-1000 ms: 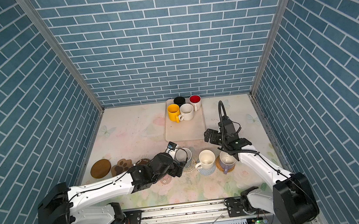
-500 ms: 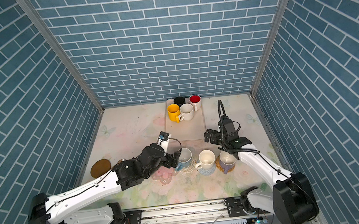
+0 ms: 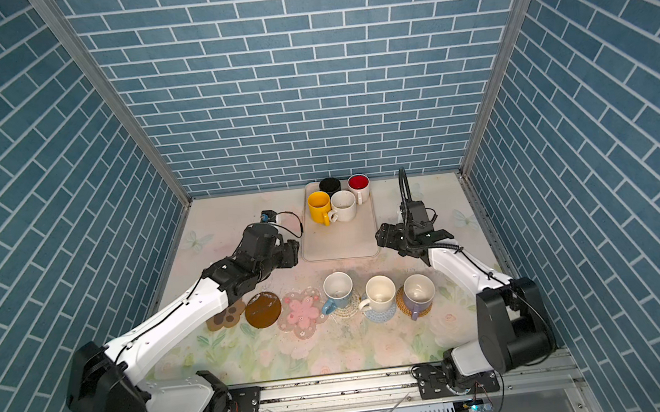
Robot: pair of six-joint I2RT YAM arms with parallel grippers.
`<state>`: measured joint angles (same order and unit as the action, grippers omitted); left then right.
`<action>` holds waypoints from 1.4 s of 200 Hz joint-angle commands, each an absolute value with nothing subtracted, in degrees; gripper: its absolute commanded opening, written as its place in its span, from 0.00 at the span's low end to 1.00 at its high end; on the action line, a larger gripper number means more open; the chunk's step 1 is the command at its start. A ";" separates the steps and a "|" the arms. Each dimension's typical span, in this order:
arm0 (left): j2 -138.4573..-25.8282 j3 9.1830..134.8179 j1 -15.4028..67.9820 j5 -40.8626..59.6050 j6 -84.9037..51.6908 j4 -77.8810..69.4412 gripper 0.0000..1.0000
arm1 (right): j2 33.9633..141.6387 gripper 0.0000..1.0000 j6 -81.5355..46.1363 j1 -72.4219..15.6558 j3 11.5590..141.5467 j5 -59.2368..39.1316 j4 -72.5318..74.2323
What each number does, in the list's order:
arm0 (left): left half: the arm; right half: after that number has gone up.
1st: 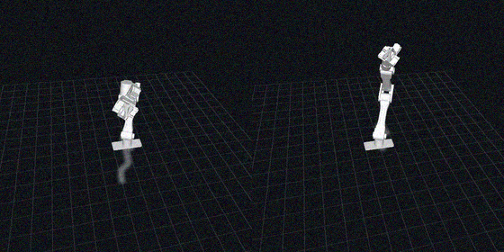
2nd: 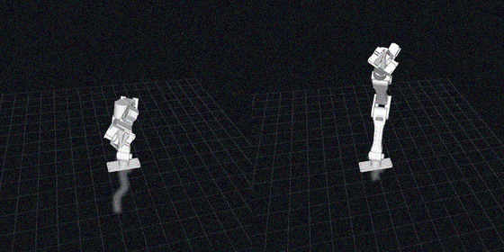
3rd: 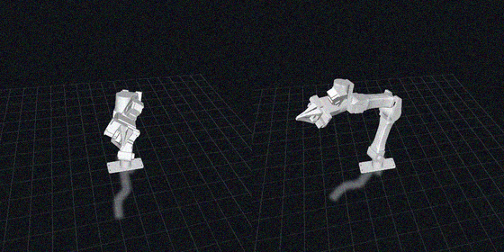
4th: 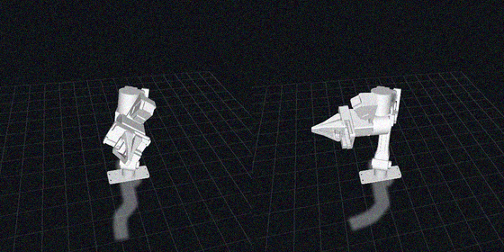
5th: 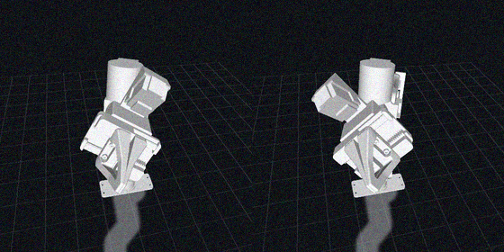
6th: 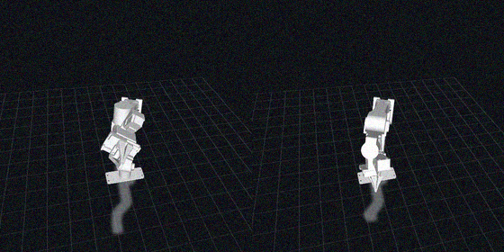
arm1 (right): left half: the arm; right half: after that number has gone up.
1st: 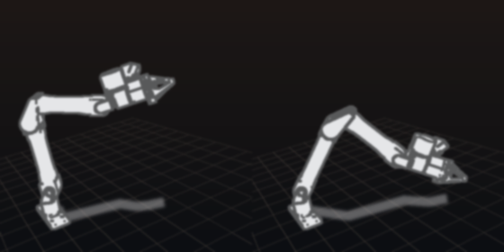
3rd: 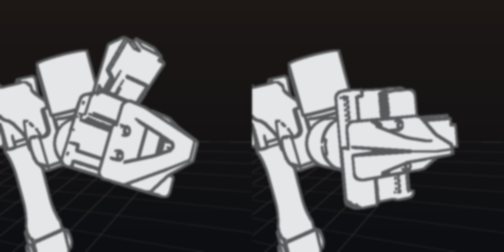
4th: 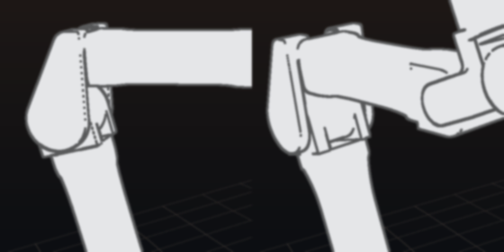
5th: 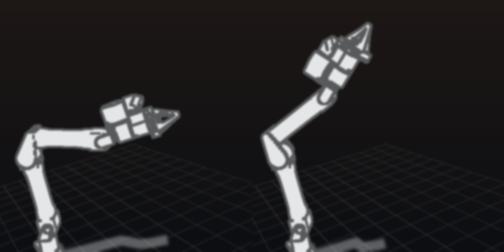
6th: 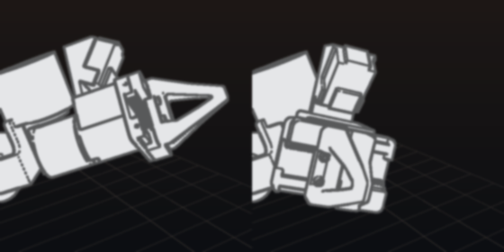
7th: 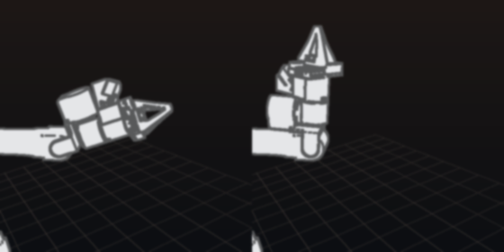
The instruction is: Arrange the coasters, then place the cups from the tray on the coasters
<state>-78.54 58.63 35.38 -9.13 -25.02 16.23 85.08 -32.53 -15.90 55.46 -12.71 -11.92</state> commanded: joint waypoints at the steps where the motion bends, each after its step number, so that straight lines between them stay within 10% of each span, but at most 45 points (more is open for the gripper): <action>1: -83.71 61.16 33.37 -5.33 -25.88 15.42 0.58 | 90.27 0.71 -30.88 -14.54 61.82 -16.44 -13.48; 66: -102.25 69.82 29.62 2.95 -24.83 8.65 0.68 | 105.57 0.51 -27.38 -12.76 75.33 -14.93 -19.04; 89: -108.38 74.39 27.31 6.19 -25.61 9.05 0.55 | 110.58 0.41 -27.33 -12.31 80.49 -17.01 -21.62; 280: -128.20 91.14 22.43 7.39 -22.06 14.50 0.29 | 129.72 0.34 -28.11 -11.71 98.00 -21.53 -27.96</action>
<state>-126.41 89.52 23.00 7.64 -23.64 12.14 127.74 -28.53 -11.92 95.48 -20.64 -25.43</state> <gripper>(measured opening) 0.303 0.351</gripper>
